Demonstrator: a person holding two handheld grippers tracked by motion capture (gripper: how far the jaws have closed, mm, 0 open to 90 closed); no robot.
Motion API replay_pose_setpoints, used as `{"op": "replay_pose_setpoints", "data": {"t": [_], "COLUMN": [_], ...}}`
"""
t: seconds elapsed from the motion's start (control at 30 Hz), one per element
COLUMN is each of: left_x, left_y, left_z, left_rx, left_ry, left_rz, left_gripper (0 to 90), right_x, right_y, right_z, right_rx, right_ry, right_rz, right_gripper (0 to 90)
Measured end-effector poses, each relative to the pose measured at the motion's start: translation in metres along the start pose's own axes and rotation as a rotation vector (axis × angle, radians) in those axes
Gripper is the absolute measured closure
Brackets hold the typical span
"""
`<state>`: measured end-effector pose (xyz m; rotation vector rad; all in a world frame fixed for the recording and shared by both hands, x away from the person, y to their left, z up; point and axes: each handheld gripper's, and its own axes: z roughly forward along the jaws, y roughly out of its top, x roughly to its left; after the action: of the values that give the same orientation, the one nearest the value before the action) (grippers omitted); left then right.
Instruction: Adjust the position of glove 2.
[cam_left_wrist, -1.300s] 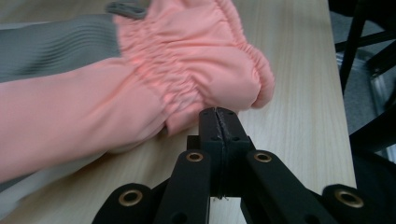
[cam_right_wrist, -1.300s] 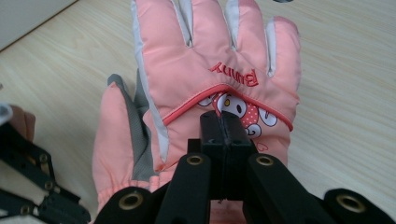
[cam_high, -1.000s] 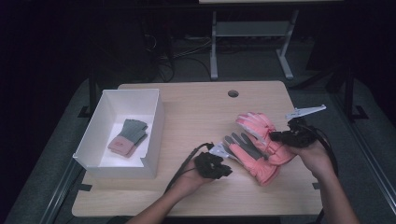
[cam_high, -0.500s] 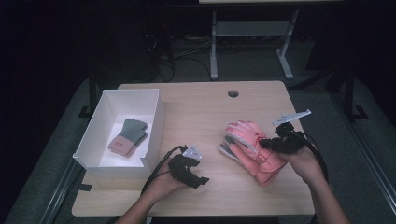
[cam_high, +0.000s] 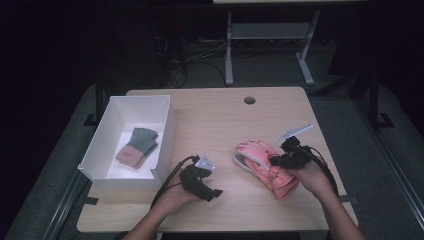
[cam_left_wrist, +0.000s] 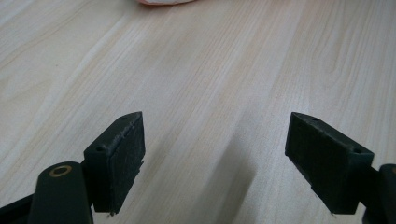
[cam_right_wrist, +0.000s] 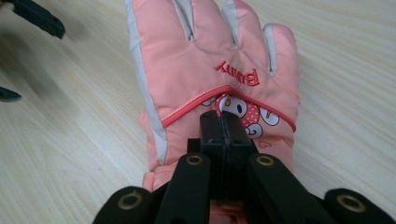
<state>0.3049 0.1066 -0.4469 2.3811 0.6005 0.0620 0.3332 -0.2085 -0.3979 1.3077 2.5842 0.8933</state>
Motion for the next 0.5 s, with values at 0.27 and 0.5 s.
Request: {"op": "replay_pose_setpoints", "data": {"t": [0.27, 0.5], "left_x": [0.001, 0.006], "left_y": [0.001, 0.005], "left_z": [-0.004, -0.01], "left_rx": [-0.027, -0.067], "left_ry": [-0.017, -0.035], "left_rz": [-0.019, -0.051], "left_gripper": [26.3, 69.0], "right_x": [-0.004, -0.019], "right_y": [-0.001, -0.009], "right_z": [-0.012, -0.042], "right_rx": [-0.074, -0.197], "right_ry": [0.02, -0.004], "right_rz": [-0.021, -0.046], "right_gripper": [66.2, 86.9]}}
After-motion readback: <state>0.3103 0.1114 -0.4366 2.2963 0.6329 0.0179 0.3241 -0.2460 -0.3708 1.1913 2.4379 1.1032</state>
